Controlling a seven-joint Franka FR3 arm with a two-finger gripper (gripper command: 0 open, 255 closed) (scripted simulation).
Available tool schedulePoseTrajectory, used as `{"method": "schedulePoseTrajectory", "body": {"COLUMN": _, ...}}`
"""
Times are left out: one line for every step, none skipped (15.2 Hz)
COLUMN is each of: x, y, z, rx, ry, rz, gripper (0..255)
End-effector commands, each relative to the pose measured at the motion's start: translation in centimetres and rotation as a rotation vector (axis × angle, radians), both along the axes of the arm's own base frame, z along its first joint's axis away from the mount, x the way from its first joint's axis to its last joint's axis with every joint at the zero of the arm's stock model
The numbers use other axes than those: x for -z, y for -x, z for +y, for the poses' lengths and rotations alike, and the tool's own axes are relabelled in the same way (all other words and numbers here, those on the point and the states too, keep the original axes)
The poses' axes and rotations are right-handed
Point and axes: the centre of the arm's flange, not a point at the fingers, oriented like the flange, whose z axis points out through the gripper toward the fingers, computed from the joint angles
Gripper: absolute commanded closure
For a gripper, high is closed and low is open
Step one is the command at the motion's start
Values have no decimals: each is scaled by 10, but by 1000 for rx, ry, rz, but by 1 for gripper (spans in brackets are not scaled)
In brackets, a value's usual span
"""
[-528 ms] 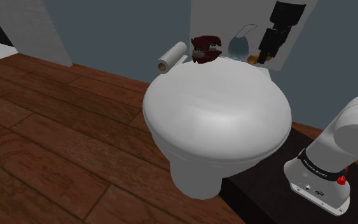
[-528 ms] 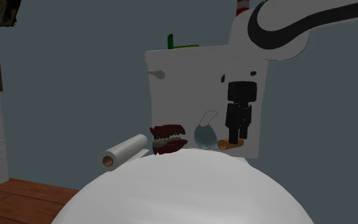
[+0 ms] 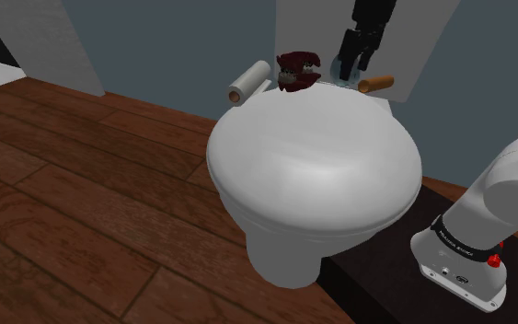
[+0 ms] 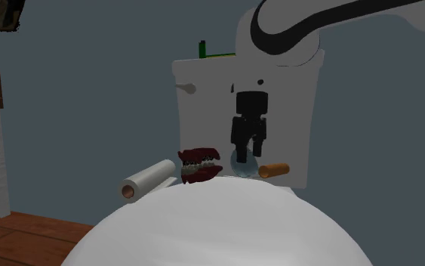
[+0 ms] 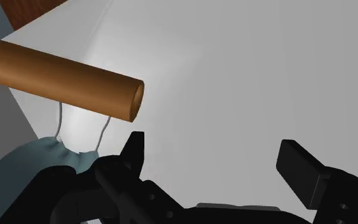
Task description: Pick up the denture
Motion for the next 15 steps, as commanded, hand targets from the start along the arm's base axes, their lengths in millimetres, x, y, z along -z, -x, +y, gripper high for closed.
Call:
{"method": "schedulePoseTrajectory", "body": {"x": -4, "y": -24, "z": 11, "rx": -10, "ry": 13, "rz": 2, "gripper": 0}}
{"method": "schedulePoseTrajectory", "body": {"x": -6, "y": -36, "z": 17, "rx": -15, "ry": 20, "rz": 3, "gripper": 0}}
{"method": "schedulePoseTrajectory", "body": {"x": -8, "y": -48, "z": 24, "rx": -20, "ry": 27, "rz": 3, "gripper": 0}}
{"method": "schedulePoseTrajectory", "body": {"x": -10, "y": -60, "z": 30, "rx": -25, "ry": 33, "rz": 4, "gripper": 0}}
{"method": "schedulePoseTrajectory", "body": {"x": -12, "y": -72, "z": 37, "rx": -30, "ry": 40, "rz": 5, "gripper": 0}}
{"method": "schedulePoseTrajectory", "body": {"x": -13, "y": -84, "z": 44, "rx": -35, "ry": 47, "rz": 6, "gripper": 0}}
{"method": "schedulePoseTrajectory", "body": {"x": -15, "y": -96, "z": 50, "rx": -41, "ry": 54, "rz": 7, "gripper": 0}}
{"method": "schedulePoseTrajectory", "body": {"x": -17, "y": -108, "z": 57, "rx": -46, "ry": 60, "rz": 8, "gripper": 0}}
{"method": "schedulePoseTrajectory", "body": {"x": -19, "y": -119, "z": 64, "rx": -51, "ry": 67, "rz": 9, "gripper": 0}}
{"method": "schedulePoseTrajectory", "body": {"x": -20, "y": -131, "z": 71, "rx": -56, "ry": 74, "rz": 10, "gripper": 0}}
{"method": "schedulePoseTrajectory", "body": {"x": -21, "y": -139, "z": 76, "rx": -59, "ry": 78, "rz": 10, "gripper": 0}}
{"method": "schedulePoseTrajectory", "body": {"x": -16, "y": -139, "z": 76, "rx": -59, "ry": 78, "rz": 10, "gripper": 0}}
{"method": "schedulePoseTrajectory", "body": {"x": -11, "y": -139, "z": 76, "rx": -59, "ry": 78, "rz": 10, "gripper": 0}}
{"method": "schedulePoseTrajectory", "body": {"x": -6, "y": -139, "z": 76, "rx": -59, "ry": 78, "rz": 10, "gripper": 0}}
{"method": "schedulePoseTrajectory", "body": {"x": 0, "y": -139, "z": 76, "rx": -59, "ry": 78, "rz": 10, "gripper": 0}}
